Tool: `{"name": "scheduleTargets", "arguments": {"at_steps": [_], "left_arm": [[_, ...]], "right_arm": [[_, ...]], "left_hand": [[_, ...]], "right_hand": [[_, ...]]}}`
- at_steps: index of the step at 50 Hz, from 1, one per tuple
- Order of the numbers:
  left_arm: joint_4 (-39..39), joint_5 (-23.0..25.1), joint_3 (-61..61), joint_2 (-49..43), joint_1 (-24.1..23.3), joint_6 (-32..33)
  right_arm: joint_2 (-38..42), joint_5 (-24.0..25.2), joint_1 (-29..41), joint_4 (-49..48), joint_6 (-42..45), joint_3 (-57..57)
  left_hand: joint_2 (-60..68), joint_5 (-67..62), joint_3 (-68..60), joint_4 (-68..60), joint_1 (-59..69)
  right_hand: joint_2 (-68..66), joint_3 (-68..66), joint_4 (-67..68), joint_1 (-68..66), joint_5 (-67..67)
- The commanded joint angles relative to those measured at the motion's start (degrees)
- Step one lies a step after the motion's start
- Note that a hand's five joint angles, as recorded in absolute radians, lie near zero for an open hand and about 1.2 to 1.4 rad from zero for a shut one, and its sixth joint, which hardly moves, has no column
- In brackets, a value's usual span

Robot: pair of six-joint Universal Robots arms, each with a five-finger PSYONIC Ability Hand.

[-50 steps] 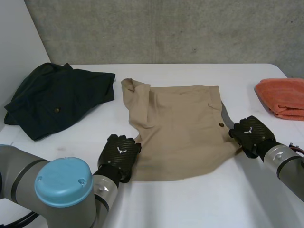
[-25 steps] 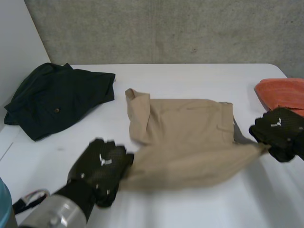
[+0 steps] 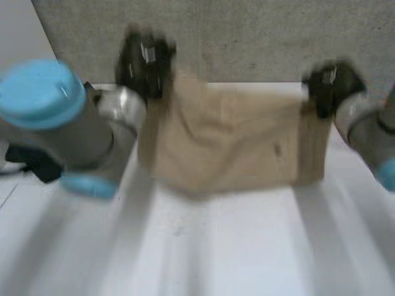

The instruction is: Fold the laundry.

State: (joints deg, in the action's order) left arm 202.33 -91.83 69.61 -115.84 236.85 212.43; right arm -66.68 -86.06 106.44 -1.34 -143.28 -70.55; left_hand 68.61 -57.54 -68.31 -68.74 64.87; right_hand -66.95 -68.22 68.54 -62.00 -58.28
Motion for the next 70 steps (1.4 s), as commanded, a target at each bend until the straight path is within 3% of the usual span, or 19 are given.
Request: {"name": "scheduleTargets", "arguments": {"at_steps": [1,4,12,24,30,37,46,52,65,70], "left_arm": [[14.75,1.39,-15.99,0.35,3.79,-2.8],[17.39,1.65,-16.7,0.62,4.23,-5.43],[13.1,1.31,-8.97,1.06,4.06,-6.41],[11.42,1.3,11.77,-1.57,3.88,-6.15],[8.0,1.13,21.0,-4.31,2.39,-5.62],[-6.93,-1.68,27.77,4.3,0.81,-5.53],[-29.34,-2.12,33.66,14.15,-1.83,-5.36],[-41.99,-1.95,35.77,15.73,-6.04,-5.53],[-48.43,-1.95,32.36,18.46,-8.6,-2.72],[-39.86,-1.86,24.11,14.7,-7.02,-0.35]], "right_arm": [[-1.78,-2.44,1.57,-26.84,-13.34,9.64],[-1.88,-3.06,2.19,-32.31,-13.43,10.61],[2.87,-1.48,2.8,-31.44,-12.64,12.63],[14.47,3.44,2.98,-18.79,-9.92,5.26],[16.76,3.79,3.51,-13.78,-0.79,-2.04],[11.85,3.44,2.98,-2.8,8.71,-10.39],[-1.42,1.16,2.46,18.81,14.51,-21.45],[-7.67,0.02,2.28,23.05,23.12,-28.76],[-14.09,0.54,1.75,25.95,25.5,-33.6],[-13.22,1.42,0.52,22.8,22.79,-26.58]], "left_hand": [[11.39,-12.46,-11.69,-11.26,15.13],[11.39,-12.46,-11.69,-11.26,15.13],[11.39,-12.46,-11.69,-11.26,15.13],[11.39,-12.46,-11.69,-11.26,15.13],[11.39,-12.46,-11.69,-11.26,15.13],[11.39,-12.46,-11.69,-11.26,15.13],[11.39,-12.46,-11.69,-11.26,15.13],[11.39,-12.46,-11.69,-11.26,15.13],[11.39,-12.46,-11.69,-11.26,15.13],[11.39,-12.46,-11.69,-11.26,15.13]], "right_hand": [[-13.05,-11.78,11.46,-18.0,-11.72],[-13.05,-11.78,11.46,-18.0,-11.72],[-13.05,-11.78,11.46,-18.0,-11.72],[-13.05,-11.78,11.46,-18.0,-11.72],[-13.05,-11.78,11.46,-18.0,-11.72],[-13.05,-11.78,11.46,-18.0,-11.72],[-13.05,-11.78,11.46,-18.0,-11.72],[-13.05,-11.78,11.46,-18.0,-11.72],[-13.05,-11.78,11.46,-18.0,-11.72],[-13.05,-11.78,11.46,-18.0,-11.72]]}}
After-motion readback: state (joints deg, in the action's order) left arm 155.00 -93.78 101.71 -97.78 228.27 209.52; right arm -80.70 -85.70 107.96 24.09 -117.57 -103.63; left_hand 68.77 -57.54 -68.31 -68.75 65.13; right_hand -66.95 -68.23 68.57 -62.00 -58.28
